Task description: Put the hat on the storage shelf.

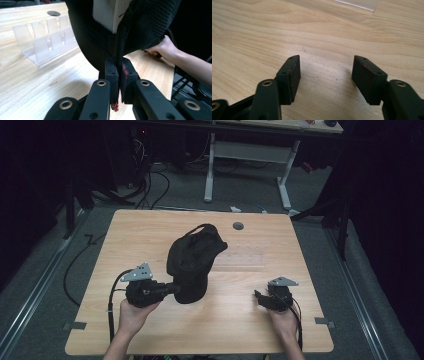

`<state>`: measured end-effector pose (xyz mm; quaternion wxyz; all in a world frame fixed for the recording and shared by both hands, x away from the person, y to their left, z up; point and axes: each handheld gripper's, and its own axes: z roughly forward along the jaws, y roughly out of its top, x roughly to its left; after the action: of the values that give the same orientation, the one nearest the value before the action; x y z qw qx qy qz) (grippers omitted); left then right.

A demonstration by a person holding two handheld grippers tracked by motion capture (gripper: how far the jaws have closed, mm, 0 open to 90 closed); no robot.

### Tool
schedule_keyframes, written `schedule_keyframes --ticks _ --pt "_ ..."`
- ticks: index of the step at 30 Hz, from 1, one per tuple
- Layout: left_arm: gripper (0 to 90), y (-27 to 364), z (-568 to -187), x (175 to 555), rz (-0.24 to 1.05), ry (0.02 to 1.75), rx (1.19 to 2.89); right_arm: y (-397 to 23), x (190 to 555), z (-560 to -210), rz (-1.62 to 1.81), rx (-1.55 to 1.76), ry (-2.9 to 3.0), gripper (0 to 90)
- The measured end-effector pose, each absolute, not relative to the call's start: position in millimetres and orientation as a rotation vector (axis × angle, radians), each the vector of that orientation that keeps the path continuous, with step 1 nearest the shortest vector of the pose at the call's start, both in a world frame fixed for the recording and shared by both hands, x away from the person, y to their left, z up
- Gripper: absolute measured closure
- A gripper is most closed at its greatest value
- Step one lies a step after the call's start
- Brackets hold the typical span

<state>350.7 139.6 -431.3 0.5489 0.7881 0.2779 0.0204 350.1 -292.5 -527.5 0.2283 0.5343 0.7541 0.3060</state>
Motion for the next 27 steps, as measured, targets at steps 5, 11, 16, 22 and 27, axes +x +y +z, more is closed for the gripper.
schedule_keyframes --ticks 5,11,16,22,27 --pt "86.2 141.5 -428.1 353.9 0.066 0.671 1.849 -293.3 348.2 -530.6 0.870 1.470 2.045 37.2" --pt "86.2 141.3 -421.8 360.5 0.093 0.686 1.835 -292.1 347.8 -530.8 0.866 1.461 2.051 35.4" --pt "86.3 141.1 -418.2 365.4 0.128 0.699 1.823 -291.0 347.2 -530.7 0.868 1.463 2.053 35.3" --pt "86.3 140.9 -412.9 369.2 0.189 0.716 1.818 -289.8 346.7 -530.7 0.871 1.454 2.061 35.0" --pt "86.2 142.7 -411.4 374.6 0.183 0.733 1.792 -289.7 346.7 -530.8 0.871 1.451 2.062 34.8"
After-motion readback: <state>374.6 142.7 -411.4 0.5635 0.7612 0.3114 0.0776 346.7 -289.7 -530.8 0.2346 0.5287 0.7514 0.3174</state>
